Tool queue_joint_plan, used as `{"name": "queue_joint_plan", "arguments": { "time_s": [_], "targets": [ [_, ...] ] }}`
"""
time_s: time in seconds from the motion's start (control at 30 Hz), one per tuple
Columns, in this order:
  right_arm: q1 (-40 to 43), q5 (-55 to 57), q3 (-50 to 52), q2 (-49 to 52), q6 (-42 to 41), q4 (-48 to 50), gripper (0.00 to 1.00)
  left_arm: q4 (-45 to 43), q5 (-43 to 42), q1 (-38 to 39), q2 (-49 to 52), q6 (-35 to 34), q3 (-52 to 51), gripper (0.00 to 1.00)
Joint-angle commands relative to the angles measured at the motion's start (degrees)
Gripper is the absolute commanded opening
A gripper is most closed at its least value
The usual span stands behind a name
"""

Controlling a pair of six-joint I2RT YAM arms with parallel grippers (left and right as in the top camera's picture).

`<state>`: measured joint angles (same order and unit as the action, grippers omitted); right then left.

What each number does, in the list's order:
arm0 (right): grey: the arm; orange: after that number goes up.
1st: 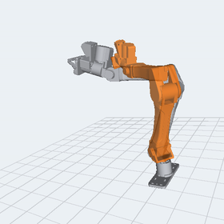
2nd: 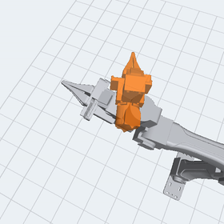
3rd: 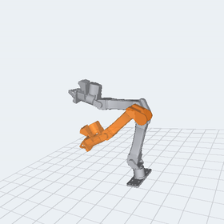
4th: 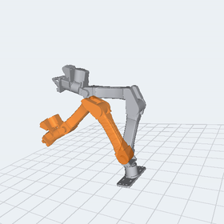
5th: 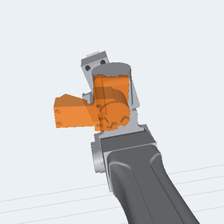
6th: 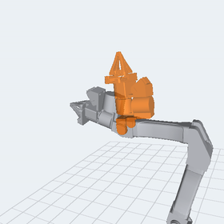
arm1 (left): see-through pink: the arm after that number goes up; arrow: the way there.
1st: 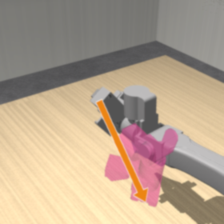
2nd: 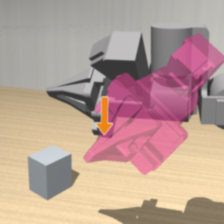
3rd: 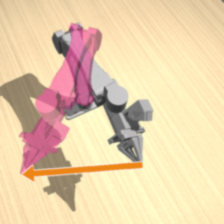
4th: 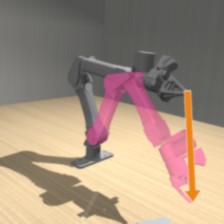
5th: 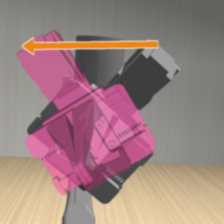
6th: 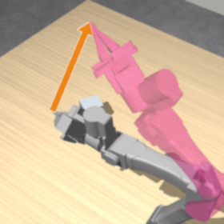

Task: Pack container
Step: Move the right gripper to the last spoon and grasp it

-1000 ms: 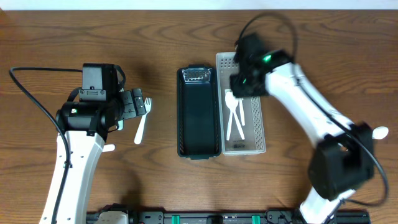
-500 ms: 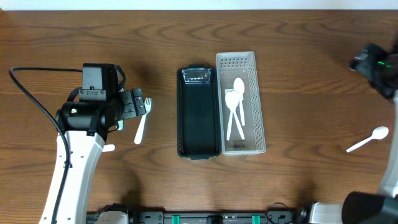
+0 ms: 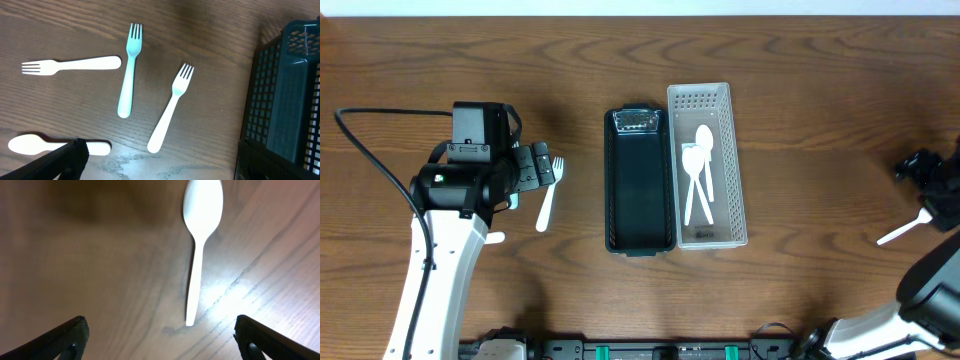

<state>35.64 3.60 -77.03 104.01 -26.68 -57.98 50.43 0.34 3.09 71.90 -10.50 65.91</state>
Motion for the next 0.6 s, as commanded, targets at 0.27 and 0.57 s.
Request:
{"name": "queue_joint_plan", "arguments": {
  "time_s": [0.27,0.57],
  "targets": [
    [2.95,-1.77,0.79,10.32,4.24,4.35,0.97,0.57,0.11,-0.24,0.09,-0.13,1.03,0.98],
    [3.19,-1.66,0.96,12.33,6.19,7.23,0.94,0.55,0.11,-0.24,0.09,-0.13,1.03,0.98]
  ]
}}
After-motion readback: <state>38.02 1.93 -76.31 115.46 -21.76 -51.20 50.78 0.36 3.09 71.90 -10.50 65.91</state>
